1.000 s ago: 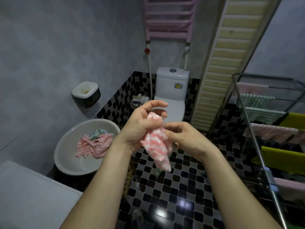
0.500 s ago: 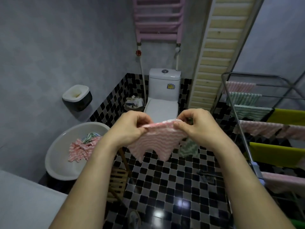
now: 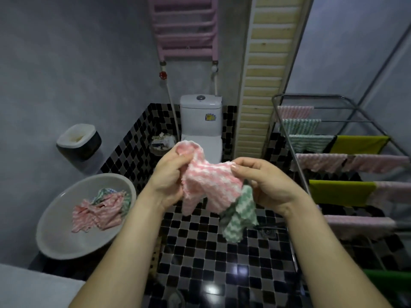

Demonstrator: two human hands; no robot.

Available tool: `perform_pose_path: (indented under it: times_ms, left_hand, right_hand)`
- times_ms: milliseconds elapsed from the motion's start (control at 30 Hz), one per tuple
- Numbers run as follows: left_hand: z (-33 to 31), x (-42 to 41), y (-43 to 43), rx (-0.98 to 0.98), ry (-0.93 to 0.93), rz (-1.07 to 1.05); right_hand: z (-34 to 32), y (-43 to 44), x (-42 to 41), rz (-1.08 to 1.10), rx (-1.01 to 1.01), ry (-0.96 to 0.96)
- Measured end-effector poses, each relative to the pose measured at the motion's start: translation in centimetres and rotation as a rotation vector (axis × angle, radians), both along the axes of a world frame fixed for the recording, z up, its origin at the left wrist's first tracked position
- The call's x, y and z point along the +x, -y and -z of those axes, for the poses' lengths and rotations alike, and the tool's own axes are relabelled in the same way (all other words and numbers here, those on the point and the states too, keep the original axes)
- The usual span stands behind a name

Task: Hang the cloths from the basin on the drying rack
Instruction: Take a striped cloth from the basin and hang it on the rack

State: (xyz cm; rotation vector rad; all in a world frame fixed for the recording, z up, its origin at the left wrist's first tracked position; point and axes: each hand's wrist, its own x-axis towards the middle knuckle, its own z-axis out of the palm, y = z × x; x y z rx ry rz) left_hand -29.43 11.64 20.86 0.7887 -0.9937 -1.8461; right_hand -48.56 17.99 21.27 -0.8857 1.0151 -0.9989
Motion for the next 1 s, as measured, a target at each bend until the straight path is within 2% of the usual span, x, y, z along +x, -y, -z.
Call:
perform_pose_path:
  times_ms: [67, 133, 167, 233, 333, 467, 533, 633, 700, 900, 1000]
  left_hand:
    - [-0.7, -0.7, -0.5, -0.109, 0.210, 0.148]
    - [-1.1, -1.0, -1.1, -0.283, 0.471, 0.337]
    - [-1.2, -1.3, -1.4, -0.360, 0.553, 0.391]
    - [-1.0, -1.7, -1.7, -0.439, 0.616, 0.362]
    - [-0.2, -2.0, -1.6, -0.374, 0.509, 0.304]
    - [0.5, -2.5, -1.7, -0.344, 0.373, 0.323]
    - [0.6, -2.9, -2.3, -0.341, 0.387, 0.386]
    - [1.2, -3.2, -4.0, -0.415, 0.540, 0.663]
    - [1.4, -3.7, -5.7, -0.420, 0.558, 0.803]
    - [2.1, -5.0, -8.6, -0.458, 0.418, 0.759]
    - [1.7, -6.3, -9.9, -0.655, 0.496, 0.714]
  right_hand:
    - [0.2, -0.6, 0.0, 0.019, -0.037, 0.010]
    - [0.3, -1.2, -0.3, 0.048, -0.102, -0.082]
    - [0.1, -1.7, -0.4, 0.058, -0.134, -0.155]
    - [0.0, -2.5, -0.8, 0.102, -0.175, -0.245]
    - [-0.4, -4.2, -1.2, 0.250, -0.196, -0.273]
    - [-0.9, -7.0, -1.1, 0.320, -0.215, -0.405]
    - [-1.2, -7.9, -0.4, 0.338, -0.233, -0.439]
    - [-1.2, -9.4, 0.8, 0.348, -0.271, -0.491]
    - [-0.9, -10.9, 1.5, 0.341, -0.286, -0.531]
    - [0.0, -15.6, 1.4, 0.458, -0.178, -0.628]
    - [0.4, -17.9, 0.5, 0.529, -0.115, -0.739]
